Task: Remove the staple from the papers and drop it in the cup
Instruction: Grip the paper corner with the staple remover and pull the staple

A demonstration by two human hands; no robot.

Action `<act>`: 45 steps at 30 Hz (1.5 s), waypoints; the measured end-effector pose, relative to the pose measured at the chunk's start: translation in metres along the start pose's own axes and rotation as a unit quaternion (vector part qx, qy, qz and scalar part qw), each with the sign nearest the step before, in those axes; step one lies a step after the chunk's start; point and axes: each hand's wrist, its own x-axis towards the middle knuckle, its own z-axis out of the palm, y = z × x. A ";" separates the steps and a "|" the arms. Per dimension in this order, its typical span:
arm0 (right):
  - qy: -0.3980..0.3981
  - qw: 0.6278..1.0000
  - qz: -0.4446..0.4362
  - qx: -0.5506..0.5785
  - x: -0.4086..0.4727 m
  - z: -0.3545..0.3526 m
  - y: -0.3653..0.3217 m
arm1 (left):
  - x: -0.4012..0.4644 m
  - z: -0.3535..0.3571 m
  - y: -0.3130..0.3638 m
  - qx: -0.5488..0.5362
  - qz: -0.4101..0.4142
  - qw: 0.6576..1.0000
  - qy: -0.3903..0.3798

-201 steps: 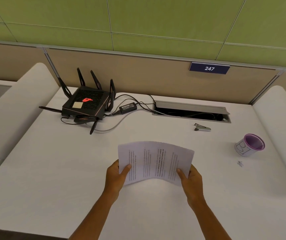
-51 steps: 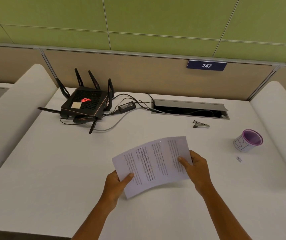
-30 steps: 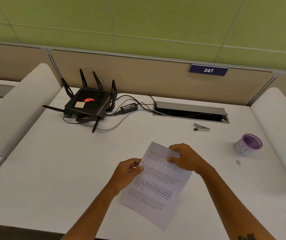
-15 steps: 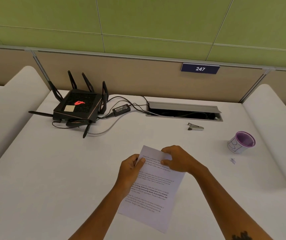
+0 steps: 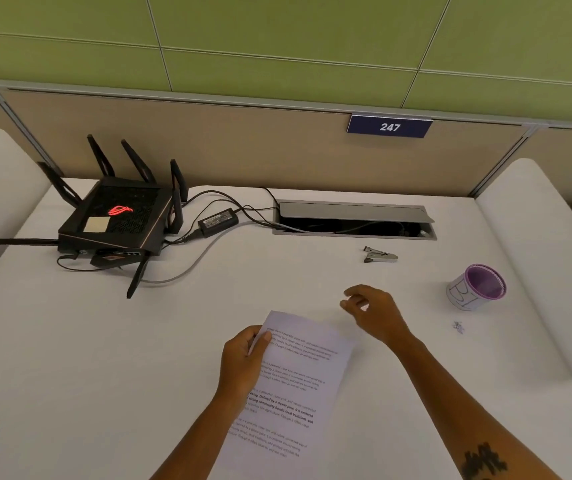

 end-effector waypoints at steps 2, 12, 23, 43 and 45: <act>0.050 0.999 0.015 -0.015 0.019 -0.007 0.021 | 0.007 0.001 -0.005 0.012 -0.006 1.000 0.003; 0.087 0.984 0.031 -0.151 0.112 -0.035 0.059 | 0.032 0.006 -0.020 0.066 -0.004 0.998 0.014; 0.028 0.969 0.019 -0.246 0.153 -0.024 0.067 | 0.036 0.003 -0.025 0.055 -0.025 0.998 0.029; 0.015 0.998 -0.034 0.054 0.040 -0.009 -0.013 | 0.010 -0.011 -0.025 0.054 0.021 0.998 0.037; -0.016 0.997 -0.056 0.047 0.025 -0.006 -0.032 | 0.006 -0.012 -0.024 0.052 0.027 0.998 0.035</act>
